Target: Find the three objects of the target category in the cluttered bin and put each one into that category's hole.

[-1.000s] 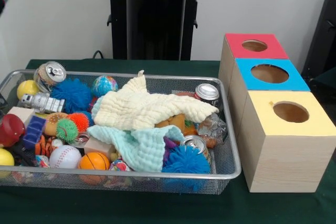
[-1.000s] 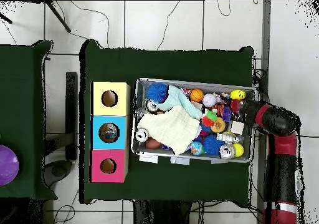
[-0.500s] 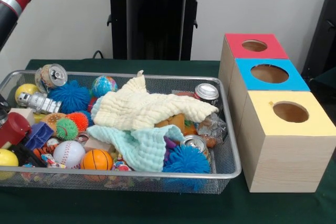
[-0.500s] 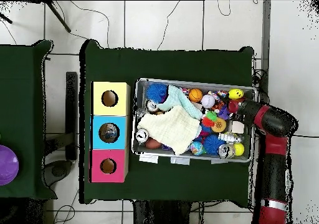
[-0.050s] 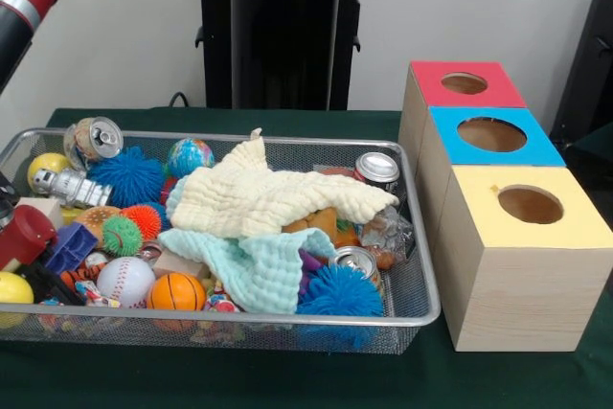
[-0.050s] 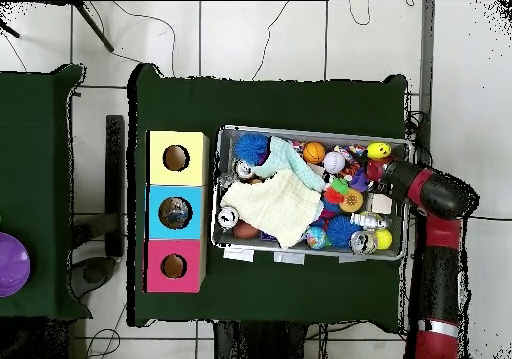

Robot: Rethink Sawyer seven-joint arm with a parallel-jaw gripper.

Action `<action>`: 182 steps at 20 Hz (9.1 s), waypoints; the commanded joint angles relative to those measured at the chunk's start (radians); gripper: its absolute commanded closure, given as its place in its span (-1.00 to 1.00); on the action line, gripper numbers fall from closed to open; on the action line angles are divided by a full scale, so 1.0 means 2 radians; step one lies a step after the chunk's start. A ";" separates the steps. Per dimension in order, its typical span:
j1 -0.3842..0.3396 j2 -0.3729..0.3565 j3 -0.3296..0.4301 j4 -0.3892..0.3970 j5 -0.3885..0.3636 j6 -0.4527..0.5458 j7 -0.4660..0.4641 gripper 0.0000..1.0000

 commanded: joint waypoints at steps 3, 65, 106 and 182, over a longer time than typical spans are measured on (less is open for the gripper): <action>0.071 0.186 -0.016 -0.125 -0.101 -0.325 -0.236 1.00; 0.213 -0.433 -0.271 0.239 -0.103 -0.263 0.353 1.00; 0.371 -0.567 -0.462 0.370 -0.006 -0.386 0.507 -1.00; 0.362 -0.221 -0.455 0.135 -0.113 -0.516 0.457 -1.00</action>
